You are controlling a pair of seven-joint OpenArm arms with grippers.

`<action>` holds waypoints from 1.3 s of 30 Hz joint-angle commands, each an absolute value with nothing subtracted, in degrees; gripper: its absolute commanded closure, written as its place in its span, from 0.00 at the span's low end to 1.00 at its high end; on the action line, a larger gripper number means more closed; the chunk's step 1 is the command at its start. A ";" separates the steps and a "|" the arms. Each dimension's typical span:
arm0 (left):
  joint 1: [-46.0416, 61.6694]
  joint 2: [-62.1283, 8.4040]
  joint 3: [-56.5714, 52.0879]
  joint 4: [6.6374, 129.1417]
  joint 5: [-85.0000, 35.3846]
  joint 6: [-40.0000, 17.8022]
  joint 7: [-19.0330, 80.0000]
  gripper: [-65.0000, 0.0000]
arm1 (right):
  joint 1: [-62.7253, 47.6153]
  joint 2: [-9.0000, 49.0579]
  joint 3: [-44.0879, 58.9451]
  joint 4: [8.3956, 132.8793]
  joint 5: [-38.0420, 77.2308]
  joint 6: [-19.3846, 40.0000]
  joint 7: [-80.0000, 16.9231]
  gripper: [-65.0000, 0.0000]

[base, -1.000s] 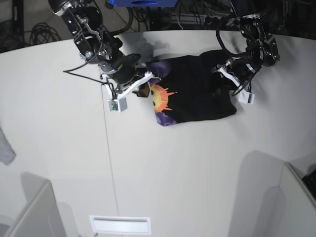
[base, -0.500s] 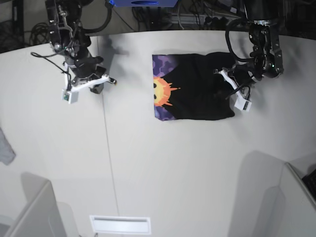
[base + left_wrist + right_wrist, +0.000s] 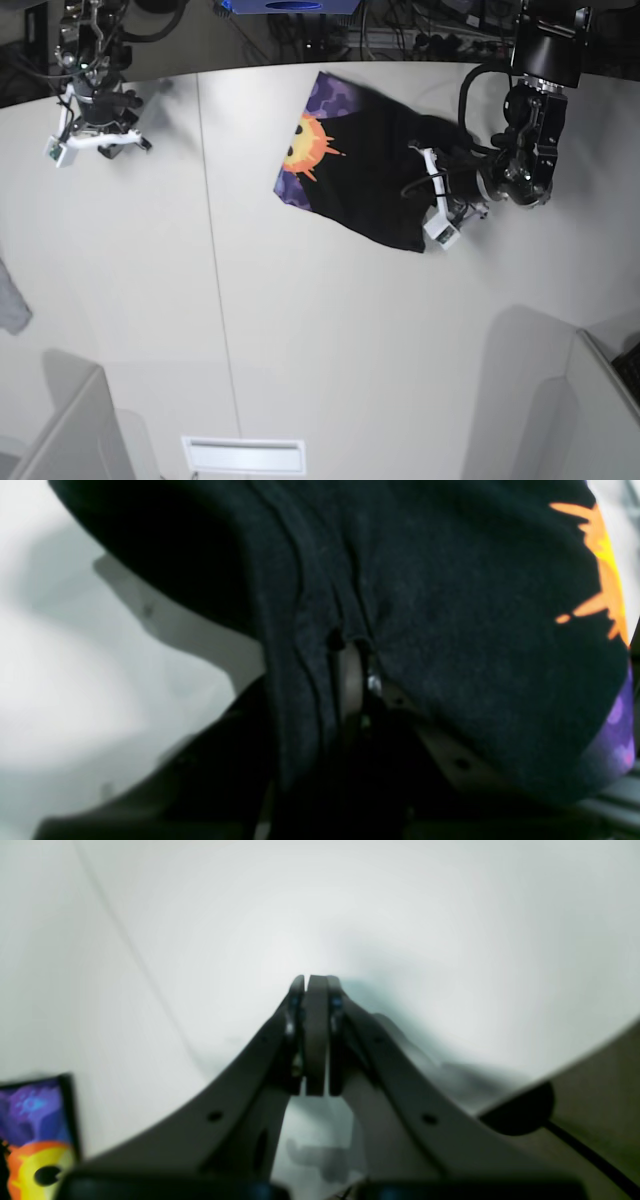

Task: Fold the T-shirt properly
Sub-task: 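Grasp the bundle with the left gripper and drag it to rotate it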

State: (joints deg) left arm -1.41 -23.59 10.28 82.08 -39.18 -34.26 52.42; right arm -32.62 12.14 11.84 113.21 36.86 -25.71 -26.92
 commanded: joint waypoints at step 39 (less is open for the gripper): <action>-29.05 -16.57 52.35 81.71 -10.51 -40.00 48.66 1.00 | -34.95 4.18 19.03 113.98 36.26 -25.27 -21.58 1.00</action>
